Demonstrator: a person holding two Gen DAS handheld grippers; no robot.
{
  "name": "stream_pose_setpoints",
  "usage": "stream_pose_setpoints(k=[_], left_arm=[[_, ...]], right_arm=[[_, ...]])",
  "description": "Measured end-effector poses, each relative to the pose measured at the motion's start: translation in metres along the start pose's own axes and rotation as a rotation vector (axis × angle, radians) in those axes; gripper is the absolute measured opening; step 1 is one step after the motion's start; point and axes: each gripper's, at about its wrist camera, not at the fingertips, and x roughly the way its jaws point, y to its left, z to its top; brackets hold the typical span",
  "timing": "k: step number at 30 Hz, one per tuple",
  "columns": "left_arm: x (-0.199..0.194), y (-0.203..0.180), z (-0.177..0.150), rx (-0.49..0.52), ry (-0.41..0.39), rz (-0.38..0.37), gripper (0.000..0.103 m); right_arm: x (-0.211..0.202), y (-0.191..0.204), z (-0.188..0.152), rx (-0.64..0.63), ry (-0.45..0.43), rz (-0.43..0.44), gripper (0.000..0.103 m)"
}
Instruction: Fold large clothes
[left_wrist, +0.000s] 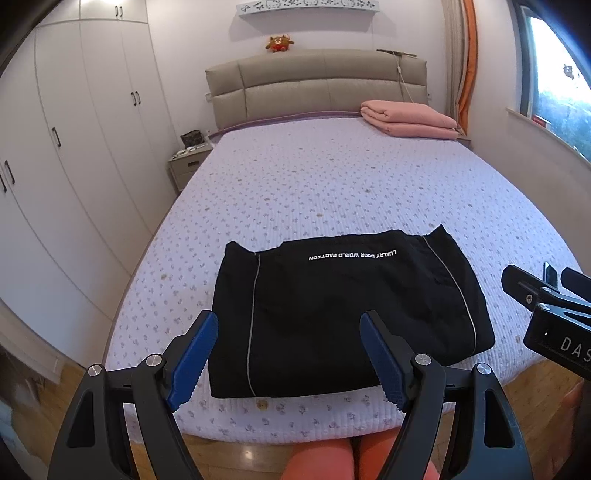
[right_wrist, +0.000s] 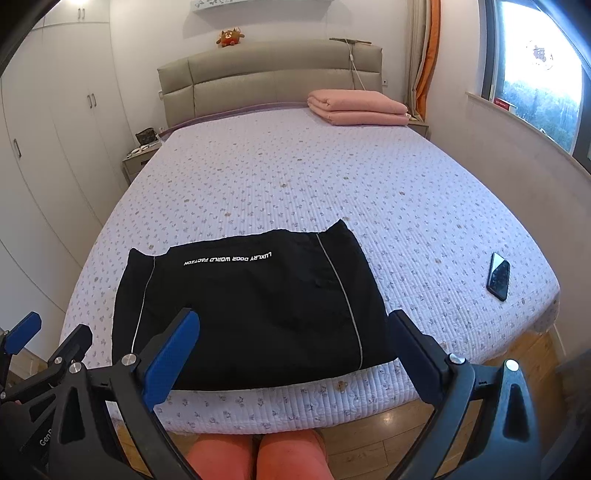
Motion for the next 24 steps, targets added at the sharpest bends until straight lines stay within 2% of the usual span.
stream_pose_setpoints(k=[24], left_arm=[[-0.0031, 0.0007, -0.0034, -0.008, 0.002, -0.004, 0.08]], right_arm=[[-0.0038, 0.0044, -0.0038, -0.006, 0.019, 0.02, 0.102]])
